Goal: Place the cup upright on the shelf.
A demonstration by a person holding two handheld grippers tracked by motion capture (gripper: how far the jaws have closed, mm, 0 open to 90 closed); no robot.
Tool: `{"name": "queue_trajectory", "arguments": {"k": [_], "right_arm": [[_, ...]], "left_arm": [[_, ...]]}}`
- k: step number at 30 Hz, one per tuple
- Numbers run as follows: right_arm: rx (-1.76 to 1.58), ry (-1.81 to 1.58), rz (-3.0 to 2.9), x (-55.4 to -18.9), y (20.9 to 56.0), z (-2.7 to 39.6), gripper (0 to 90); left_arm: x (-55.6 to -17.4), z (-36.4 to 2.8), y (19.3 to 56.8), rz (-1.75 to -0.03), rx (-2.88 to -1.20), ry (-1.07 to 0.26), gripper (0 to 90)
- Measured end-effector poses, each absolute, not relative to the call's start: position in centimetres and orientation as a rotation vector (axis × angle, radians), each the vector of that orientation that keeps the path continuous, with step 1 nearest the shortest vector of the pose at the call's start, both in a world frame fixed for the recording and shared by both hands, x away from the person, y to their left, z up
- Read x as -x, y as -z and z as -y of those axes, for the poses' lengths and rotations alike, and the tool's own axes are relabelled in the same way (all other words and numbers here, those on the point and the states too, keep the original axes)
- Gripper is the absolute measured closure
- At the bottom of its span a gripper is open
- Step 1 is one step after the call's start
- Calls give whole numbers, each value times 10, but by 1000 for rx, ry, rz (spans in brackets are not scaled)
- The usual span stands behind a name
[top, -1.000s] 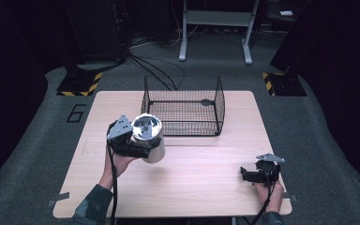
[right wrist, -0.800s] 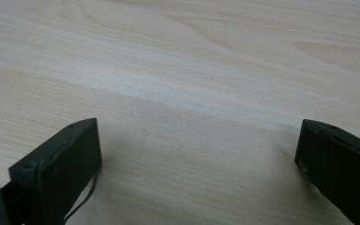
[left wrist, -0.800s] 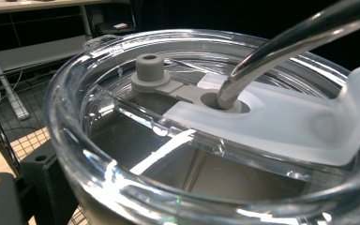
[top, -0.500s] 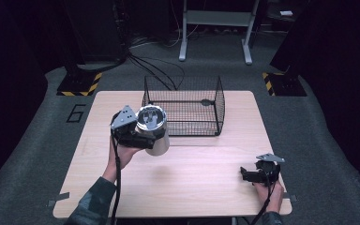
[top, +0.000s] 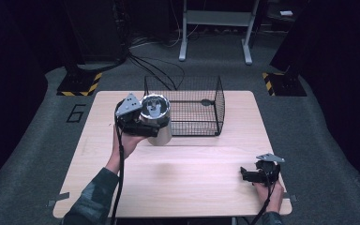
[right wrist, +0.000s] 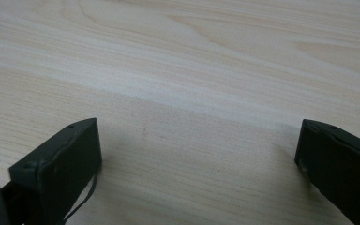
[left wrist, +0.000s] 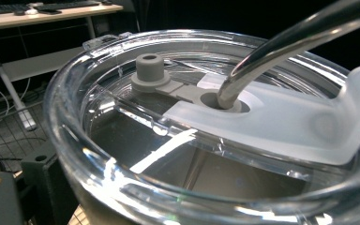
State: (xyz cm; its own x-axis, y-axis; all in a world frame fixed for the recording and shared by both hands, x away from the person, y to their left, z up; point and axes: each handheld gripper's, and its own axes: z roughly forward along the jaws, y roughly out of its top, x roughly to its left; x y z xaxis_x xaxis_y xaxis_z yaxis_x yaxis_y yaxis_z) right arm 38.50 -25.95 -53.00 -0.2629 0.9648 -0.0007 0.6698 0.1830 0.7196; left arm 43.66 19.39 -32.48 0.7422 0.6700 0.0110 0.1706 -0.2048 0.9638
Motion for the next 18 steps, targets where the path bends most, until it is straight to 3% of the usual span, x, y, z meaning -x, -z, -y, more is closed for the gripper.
{"name": "queue_trajectory", "arguments": {"k": [18], "right_arm": [[-1529, -851, -2006, -385, 530, 260, 2]], "left_arm": [[-471, -178, 306, -698, -1748, -570, 38]]}}
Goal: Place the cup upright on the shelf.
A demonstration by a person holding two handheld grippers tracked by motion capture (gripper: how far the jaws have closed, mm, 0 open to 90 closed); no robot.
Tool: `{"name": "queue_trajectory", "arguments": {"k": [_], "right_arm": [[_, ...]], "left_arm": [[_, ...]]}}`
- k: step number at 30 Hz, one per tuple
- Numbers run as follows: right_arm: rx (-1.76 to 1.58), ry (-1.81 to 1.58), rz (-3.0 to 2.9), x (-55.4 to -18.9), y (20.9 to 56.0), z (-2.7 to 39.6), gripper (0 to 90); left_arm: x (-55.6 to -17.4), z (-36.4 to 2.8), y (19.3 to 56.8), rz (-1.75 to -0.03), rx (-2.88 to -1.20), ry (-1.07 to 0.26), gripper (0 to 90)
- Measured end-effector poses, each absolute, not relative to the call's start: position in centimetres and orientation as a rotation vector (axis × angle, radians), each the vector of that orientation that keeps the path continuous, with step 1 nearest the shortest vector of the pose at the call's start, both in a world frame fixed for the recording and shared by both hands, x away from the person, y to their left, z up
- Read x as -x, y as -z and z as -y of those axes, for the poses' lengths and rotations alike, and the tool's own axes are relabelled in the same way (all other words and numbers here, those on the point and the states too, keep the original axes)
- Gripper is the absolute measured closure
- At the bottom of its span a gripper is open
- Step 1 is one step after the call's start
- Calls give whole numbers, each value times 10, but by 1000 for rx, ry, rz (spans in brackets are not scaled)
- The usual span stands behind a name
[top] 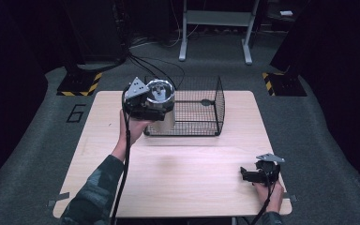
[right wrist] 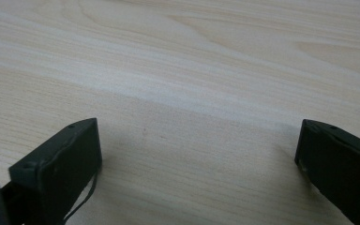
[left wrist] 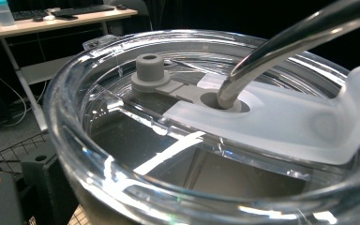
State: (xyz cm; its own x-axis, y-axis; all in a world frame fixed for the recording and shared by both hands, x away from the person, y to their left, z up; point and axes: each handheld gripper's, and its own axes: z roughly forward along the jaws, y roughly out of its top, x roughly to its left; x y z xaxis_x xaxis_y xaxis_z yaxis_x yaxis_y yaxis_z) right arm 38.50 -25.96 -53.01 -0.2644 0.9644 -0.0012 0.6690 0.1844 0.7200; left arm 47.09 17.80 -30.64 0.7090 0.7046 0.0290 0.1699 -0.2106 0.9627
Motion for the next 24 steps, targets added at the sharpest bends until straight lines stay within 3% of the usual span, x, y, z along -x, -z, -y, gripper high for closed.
{"name": "queue_trajectory", "arguments": {"k": [24], "right_arm": [[-1529, -852, -2005, -385, 530, 260, 2]], "left_arm": [[-514, -156, 300, -796, -1709, -648, 38]]}}
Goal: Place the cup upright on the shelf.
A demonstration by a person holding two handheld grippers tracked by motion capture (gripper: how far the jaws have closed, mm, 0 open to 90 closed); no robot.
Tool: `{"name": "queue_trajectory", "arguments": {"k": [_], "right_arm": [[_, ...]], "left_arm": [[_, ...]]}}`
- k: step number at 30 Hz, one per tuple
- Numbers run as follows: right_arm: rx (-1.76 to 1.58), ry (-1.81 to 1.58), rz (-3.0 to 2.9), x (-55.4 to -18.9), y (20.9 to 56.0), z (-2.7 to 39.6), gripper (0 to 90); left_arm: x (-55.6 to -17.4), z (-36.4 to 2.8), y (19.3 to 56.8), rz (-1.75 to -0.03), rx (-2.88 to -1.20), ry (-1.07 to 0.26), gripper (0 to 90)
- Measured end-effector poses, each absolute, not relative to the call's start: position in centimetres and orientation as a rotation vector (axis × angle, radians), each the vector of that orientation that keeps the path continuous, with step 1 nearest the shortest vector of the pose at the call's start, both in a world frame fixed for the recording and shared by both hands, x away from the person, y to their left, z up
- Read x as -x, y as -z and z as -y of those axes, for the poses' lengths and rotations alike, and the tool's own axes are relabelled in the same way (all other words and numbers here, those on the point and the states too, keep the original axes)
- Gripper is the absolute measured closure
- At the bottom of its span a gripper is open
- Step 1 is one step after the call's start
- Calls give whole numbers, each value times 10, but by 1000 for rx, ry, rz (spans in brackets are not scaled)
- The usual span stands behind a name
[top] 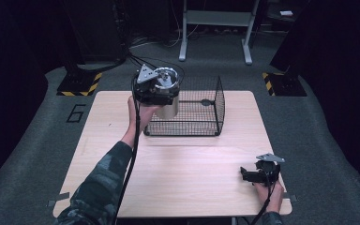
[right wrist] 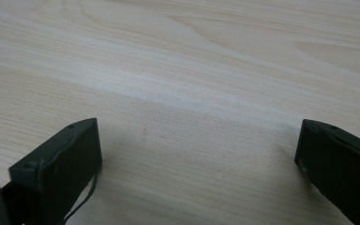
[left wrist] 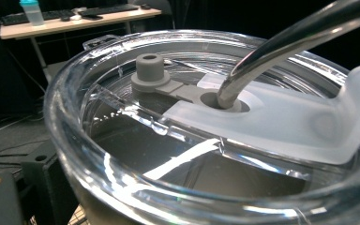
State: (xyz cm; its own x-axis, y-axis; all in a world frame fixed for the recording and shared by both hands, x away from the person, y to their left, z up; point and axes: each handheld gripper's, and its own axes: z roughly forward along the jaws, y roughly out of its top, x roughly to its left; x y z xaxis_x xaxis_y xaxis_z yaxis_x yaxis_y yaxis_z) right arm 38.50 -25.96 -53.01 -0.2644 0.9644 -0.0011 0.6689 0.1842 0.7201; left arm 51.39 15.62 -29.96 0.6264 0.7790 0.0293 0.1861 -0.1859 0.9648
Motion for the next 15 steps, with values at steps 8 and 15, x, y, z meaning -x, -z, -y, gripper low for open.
{"name": "queue_trajectory", "arguments": {"k": [8, 15], "right_arm": [[-1528, -853, -2005, -385, 530, 260, 2], [-1528, -853, -2005, -385, 530, 260, 2]], "left_arm": [[-530, -149, 307, -858, -1702, -649, 38], [-540, -144, 313, -891, -1698, -669, 38]]}}
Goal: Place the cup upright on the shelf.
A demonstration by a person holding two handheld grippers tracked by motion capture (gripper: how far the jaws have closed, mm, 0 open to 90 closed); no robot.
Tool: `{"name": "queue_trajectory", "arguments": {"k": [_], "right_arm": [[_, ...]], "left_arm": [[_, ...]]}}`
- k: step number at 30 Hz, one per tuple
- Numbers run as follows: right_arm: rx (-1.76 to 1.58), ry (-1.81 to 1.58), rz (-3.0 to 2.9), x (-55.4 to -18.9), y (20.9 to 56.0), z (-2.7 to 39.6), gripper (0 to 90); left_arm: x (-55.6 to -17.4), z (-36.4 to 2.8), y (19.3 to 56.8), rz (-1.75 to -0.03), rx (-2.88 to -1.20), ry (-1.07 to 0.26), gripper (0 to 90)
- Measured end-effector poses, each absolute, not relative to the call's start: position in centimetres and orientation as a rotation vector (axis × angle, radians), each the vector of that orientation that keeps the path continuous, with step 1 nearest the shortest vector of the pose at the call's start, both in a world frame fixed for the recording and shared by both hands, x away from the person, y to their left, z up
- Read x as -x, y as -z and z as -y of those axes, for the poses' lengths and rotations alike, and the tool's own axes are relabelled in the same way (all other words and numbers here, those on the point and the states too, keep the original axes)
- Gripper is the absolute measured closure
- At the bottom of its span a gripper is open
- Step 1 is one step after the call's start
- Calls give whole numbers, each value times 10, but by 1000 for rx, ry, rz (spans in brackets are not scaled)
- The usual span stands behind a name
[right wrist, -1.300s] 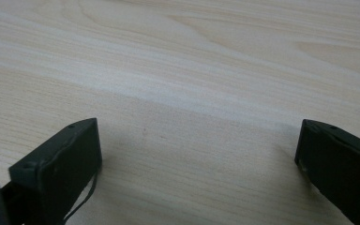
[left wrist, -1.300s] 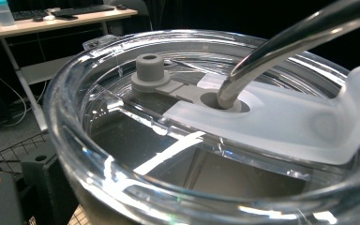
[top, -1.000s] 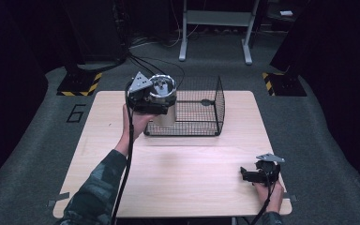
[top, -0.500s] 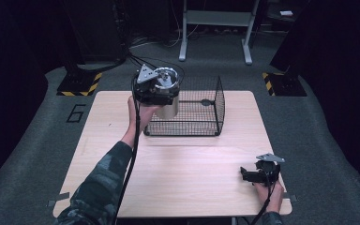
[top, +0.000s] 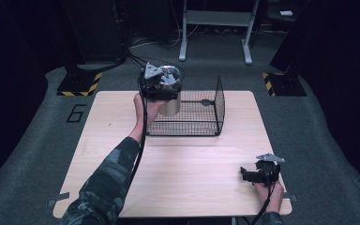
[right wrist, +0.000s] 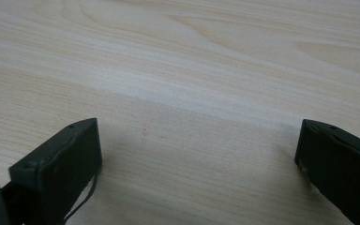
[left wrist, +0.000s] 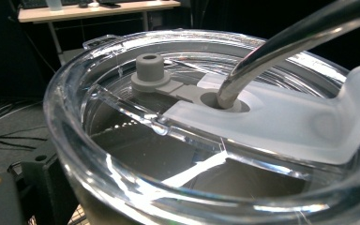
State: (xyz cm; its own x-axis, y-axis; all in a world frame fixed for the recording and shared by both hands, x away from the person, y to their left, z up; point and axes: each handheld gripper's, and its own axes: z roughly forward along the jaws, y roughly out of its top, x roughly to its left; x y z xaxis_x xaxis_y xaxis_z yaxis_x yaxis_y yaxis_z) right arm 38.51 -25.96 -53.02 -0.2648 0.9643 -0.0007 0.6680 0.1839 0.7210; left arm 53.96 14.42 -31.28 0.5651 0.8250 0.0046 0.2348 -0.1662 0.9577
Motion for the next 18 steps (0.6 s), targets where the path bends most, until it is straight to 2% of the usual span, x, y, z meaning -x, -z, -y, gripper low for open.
{"name": "queue_trajectory", "arguments": {"k": [18], "right_arm": [[-1542, -868, -2000, -385, 530, 259, 3]], "left_arm": [[-571, -130, 345, -1022, -1683, -669, 38]]}}
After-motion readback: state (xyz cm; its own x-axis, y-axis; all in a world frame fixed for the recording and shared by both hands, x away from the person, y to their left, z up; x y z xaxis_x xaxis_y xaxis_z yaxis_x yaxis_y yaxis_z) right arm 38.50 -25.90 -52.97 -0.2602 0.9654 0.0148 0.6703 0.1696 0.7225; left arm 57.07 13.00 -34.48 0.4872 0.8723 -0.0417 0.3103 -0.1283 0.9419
